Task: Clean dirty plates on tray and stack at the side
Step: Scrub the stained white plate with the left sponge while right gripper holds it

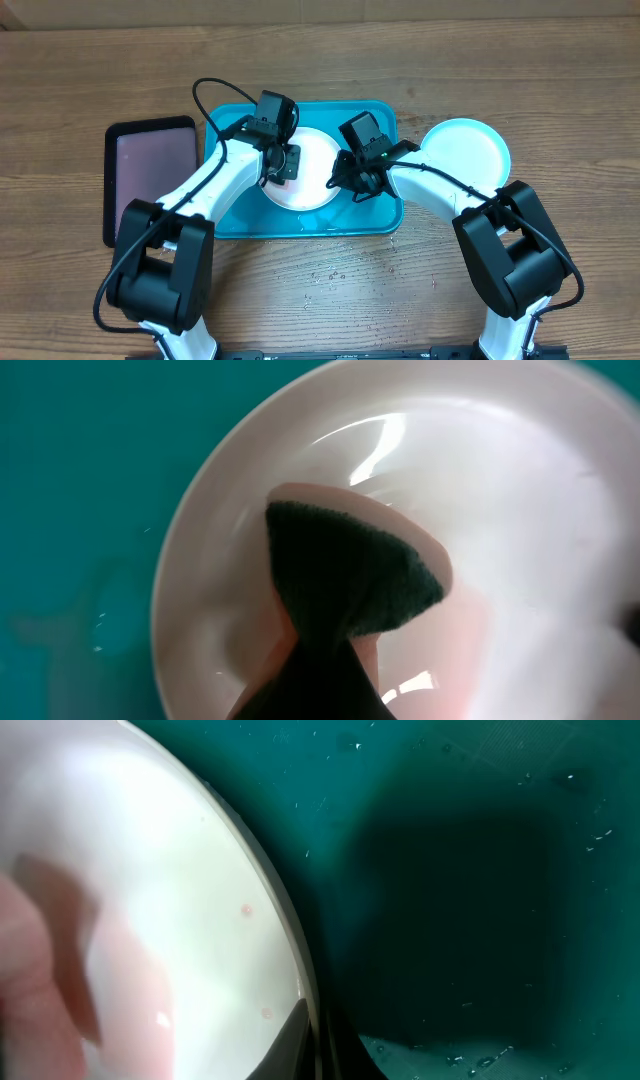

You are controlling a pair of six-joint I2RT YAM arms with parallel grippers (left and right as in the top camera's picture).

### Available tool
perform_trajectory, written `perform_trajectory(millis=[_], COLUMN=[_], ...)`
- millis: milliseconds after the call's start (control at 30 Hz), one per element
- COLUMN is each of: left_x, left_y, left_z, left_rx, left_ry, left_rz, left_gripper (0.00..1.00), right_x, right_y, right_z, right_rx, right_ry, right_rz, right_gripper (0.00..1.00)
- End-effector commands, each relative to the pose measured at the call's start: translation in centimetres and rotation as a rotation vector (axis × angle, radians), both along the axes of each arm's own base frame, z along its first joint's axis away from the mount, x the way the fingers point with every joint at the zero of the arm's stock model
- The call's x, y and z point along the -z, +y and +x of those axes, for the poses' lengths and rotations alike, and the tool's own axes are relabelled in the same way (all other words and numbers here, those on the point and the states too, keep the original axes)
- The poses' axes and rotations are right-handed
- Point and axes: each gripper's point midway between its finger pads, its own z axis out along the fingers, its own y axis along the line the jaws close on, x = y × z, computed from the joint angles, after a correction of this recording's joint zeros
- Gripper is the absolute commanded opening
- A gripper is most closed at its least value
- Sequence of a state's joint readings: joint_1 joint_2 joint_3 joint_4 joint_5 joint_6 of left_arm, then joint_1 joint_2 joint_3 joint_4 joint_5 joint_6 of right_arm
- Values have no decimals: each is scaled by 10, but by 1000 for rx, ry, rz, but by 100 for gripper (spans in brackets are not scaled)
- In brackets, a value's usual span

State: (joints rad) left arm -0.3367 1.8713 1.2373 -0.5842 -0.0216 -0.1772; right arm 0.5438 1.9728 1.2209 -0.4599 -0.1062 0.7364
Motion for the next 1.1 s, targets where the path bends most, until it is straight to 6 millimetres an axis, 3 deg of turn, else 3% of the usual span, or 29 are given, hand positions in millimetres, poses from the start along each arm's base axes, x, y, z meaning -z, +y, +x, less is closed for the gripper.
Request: perform_trajectory(millis=[0,267,400,567,700,867,1067], left_x=[-32,-2,9,-6,-42,-66,-51], left_y=[-44,-56,-27,4,28,8,-11], left_z=[2,-4,6,17,30,34,32], left_rx=[98,123,58,-16,-78,18,61], left_ry=[-32,29,4,-40,-112,-145,-114], left_rz=[-196,-188,-54,34,-8,-188,-225], left_gripper=[4,4,4,4,4,4,4], right_x=[0,0,0,0,1,0,0], right_y=[-1,-1,-1,-1,-1,-1,-1], right_z=[4,4,4,4,4,5,4], right_rx=[4,4,3,3,3,4,3], right_ry=[-14,-14,-13,-12,-11,-15,-14], right_rz=[-14,-14,-15,-16,-16,-14,-14], right_gripper=[4,4,4,4,4,4,4])
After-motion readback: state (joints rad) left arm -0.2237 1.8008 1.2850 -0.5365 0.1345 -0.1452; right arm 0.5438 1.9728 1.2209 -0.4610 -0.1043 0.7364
